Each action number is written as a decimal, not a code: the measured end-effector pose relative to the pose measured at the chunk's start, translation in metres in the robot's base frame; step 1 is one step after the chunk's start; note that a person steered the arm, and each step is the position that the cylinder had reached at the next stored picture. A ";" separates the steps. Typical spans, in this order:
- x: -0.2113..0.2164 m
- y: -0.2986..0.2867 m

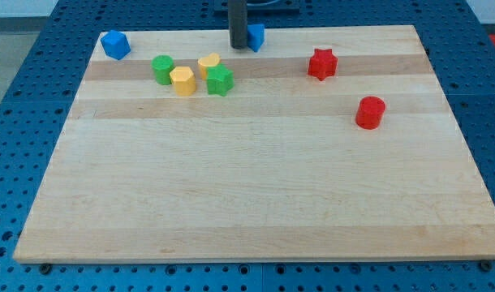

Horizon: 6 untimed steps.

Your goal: Slightly push the cube upwards

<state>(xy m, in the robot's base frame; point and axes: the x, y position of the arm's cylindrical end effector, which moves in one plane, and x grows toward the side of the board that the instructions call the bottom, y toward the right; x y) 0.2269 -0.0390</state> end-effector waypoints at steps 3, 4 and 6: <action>0.019 -0.095; 0.024 -0.122; 0.048 -0.174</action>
<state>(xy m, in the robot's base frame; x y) 0.2747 -0.2127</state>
